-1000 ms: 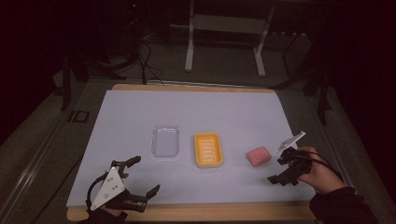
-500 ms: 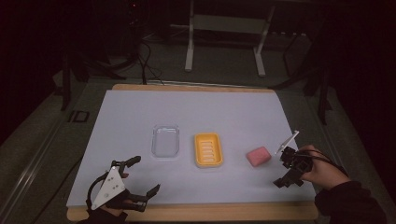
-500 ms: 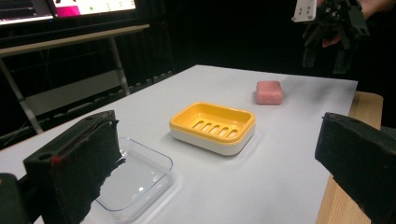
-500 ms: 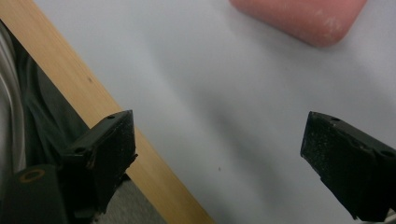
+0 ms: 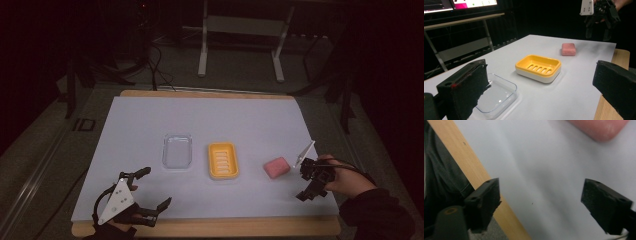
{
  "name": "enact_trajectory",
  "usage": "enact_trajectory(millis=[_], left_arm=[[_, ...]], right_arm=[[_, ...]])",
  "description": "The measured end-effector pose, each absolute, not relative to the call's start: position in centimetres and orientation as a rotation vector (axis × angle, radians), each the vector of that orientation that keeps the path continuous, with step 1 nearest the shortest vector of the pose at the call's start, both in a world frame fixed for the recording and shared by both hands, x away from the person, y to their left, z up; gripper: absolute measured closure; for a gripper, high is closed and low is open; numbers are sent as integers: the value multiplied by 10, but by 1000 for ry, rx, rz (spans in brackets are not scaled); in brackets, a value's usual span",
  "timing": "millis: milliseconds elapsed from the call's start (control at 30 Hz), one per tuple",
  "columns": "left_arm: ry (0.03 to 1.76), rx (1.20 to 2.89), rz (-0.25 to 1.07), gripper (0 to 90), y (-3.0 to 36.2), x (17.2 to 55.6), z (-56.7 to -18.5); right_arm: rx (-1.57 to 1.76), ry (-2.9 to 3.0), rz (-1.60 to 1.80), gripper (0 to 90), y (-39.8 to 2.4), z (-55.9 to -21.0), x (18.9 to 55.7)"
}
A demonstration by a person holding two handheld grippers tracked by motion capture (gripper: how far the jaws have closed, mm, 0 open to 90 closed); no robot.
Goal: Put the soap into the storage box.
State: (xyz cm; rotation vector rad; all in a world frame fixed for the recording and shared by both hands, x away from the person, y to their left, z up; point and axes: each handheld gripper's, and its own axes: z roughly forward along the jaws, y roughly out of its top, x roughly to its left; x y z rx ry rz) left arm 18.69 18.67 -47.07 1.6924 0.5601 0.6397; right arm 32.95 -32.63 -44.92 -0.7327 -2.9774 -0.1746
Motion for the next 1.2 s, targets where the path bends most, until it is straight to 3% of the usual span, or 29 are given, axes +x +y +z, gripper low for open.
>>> enact_trajectory(millis=[300,367,633,1200], left_arm=[[558,1697,636,6,186,187,-471],[557,1693,634,6,186,187,-471],[557,1703,627,6,186,188,-471],[552,1704,623,6,186,187,-472]], right_arm=[[-595,-3023,-16,176,-324,-445,346],[-587,-3017,-5,214,-325,-445,350],[-597,-3030,68,136,-329,-450,369],[-397,-3125,129,128,-313,-461,395]])
